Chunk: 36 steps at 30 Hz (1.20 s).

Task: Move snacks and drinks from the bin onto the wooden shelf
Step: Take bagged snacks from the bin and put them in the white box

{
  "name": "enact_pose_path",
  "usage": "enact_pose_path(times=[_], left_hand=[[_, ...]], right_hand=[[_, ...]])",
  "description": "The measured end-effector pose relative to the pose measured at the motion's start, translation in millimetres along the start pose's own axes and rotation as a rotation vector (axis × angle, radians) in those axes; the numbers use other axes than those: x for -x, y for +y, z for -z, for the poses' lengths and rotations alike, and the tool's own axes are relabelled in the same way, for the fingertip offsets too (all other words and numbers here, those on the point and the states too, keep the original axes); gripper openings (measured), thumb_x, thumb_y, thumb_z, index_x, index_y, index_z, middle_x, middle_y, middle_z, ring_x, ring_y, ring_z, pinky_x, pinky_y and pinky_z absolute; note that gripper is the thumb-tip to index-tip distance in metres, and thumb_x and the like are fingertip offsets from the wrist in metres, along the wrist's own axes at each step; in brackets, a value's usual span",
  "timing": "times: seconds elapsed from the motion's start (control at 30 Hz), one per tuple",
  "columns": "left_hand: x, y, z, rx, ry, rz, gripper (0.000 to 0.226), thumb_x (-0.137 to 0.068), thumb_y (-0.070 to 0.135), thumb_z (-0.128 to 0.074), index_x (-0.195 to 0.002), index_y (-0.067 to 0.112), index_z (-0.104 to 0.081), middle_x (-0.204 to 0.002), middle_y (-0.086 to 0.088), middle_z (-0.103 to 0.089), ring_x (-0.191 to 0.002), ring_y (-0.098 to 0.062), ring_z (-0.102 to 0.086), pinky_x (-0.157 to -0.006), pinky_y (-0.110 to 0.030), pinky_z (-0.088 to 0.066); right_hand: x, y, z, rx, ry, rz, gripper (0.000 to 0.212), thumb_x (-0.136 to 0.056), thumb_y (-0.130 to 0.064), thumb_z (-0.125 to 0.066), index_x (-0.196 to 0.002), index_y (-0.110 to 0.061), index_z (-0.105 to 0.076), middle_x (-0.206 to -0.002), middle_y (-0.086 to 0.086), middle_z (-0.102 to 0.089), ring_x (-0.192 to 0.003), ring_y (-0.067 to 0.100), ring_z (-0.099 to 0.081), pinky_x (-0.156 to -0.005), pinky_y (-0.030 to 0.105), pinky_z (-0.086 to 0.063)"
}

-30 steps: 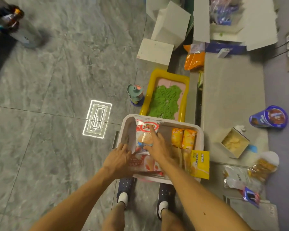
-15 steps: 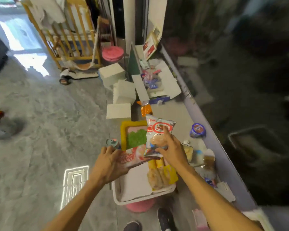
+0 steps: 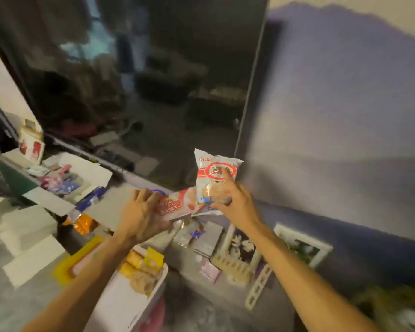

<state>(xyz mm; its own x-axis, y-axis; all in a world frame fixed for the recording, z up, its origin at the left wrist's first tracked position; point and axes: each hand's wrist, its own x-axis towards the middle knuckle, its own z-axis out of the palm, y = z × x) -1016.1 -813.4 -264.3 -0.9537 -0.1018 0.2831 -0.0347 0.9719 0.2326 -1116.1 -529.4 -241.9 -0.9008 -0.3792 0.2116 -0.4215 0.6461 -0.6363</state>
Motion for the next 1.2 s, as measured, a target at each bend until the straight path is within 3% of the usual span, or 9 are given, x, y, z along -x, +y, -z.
enact_pose_path(times=[0.13,0.2,0.4,0.57,0.7,0.77,0.9,1.0,1.2], left_hand=[[-25,126,-18,0.031,-0.001,-0.197,0.085,-0.06,0.078,-0.074,-0.127,0.025,-0.068,-0.11,0.0,-0.054,-0.098,-0.028,-0.047,-0.084,-0.045,-0.055],[-21,208,-29,0.051,-0.031,-0.303,0.087,-0.064,0.083,-0.071,-0.13,0.027,-0.065,-0.112,0.002,-0.055,-0.099,-0.024,-0.047,-0.085,-0.042,-0.054],[32,425,-82,0.236,-0.284,-0.467,0.094,-0.067,0.085,-0.067,-0.143,0.033,-0.052,-0.135,0.005,-0.063,-0.121,-0.021,-0.063,-0.094,-0.041,-0.058],[75,590,-129,0.282,-0.391,-0.63,0.099,-0.062,0.091,-0.061,-0.144,0.035,-0.05,-0.136,0.004,-0.062,-0.12,-0.02,-0.063,-0.097,-0.042,-0.058],[97,702,-162,0.29,-0.441,-0.737,0.103,-0.063,0.095,-0.064,-0.145,0.035,-0.049,-0.134,0.006,-0.061,-0.117,-0.018,-0.061,-0.096,-0.039,-0.057],[105,750,-178,0.301,-0.469,-0.781,0.102,-0.064,0.092,-0.065,-0.145,0.034,-0.049,-0.134,0.006,-0.061,-0.117,-0.018,-0.061,-0.095,-0.039,-0.058],[112,833,-222,0.311,-0.523,-0.869,0.09,-0.062,0.09,-0.067,-0.135,0.037,-0.057,-0.123,0.011,-0.064,-0.107,-0.011,-0.062,-0.089,-0.033,-0.059],[105,887,-268,0.321,-0.556,-0.922,0.089,-0.062,0.092,-0.065,-0.134,0.04,-0.057,-0.122,0.014,-0.063,-0.106,-0.007,-0.058,-0.086,-0.028,-0.055],[82,994,-341,0.25,-0.716,-1.052,0.086,-0.063,0.084,-0.065,-0.137,0.041,-0.054,-0.128,0.011,-0.058,-0.109,-0.007,-0.054,-0.095,-0.029,-0.051]], right_hand=[[82,72,110,0.109,0.155,-0.163,0.104,-0.091,-0.04,-0.083,-0.168,-0.035,-0.014,-0.153,0.007,-0.052,-0.134,0.029,-0.057,-0.098,0.041,-0.055],[137,117,162,0.129,0.251,-0.233,0.103,-0.09,-0.042,-0.084,-0.168,-0.037,-0.016,-0.151,0.005,-0.053,-0.133,0.026,-0.059,-0.094,0.035,-0.055],[305,223,288,0.162,0.399,-0.482,0.106,-0.086,-0.047,-0.086,-0.167,-0.035,-0.019,-0.152,0.003,-0.055,-0.131,0.026,-0.062,-0.097,0.045,-0.061],[444,296,380,0.141,0.499,-0.709,0.094,-0.087,-0.052,-0.083,-0.163,-0.037,-0.03,-0.154,-0.001,-0.052,-0.137,0.022,-0.055,-0.111,0.04,-0.049],[535,341,430,0.114,0.558,-0.841,0.086,-0.086,-0.049,-0.081,-0.159,-0.036,-0.037,-0.135,-0.004,-0.063,-0.119,0.021,-0.065,-0.1,0.039,-0.055],[568,367,444,0.119,0.59,-0.906,0.082,-0.086,-0.047,-0.081,-0.157,-0.032,-0.042,-0.135,-0.002,-0.063,-0.119,0.02,-0.064,-0.099,0.036,-0.054],[613,422,473,0.15,0.604,-1.009,0.094,-0.088,-0.049,-0.082,-0.164,-0.034,-0.029,-0.152,0.002,-0.052,-0.134,0.024,-0.056,-0.109,0.041,-0.05],[636,471,504,0.175,0.588,-1.088,0.104,-0.087,-0.054,-0.083,-0.166,-0.038,-0.016,-0.152,0.0,-0.051,-0.136,0.023,-0.055,-0.107,0.039,-0.049],[663,567,569,0.174,0.442,-1.174,0.098,-0.084,-0.054,-0.084,-0.162,-0.039,-0.026,-0.142,-0.008,-0.054,-0.128,0.015,-0.058,-0.106,0.042,-0.053]])
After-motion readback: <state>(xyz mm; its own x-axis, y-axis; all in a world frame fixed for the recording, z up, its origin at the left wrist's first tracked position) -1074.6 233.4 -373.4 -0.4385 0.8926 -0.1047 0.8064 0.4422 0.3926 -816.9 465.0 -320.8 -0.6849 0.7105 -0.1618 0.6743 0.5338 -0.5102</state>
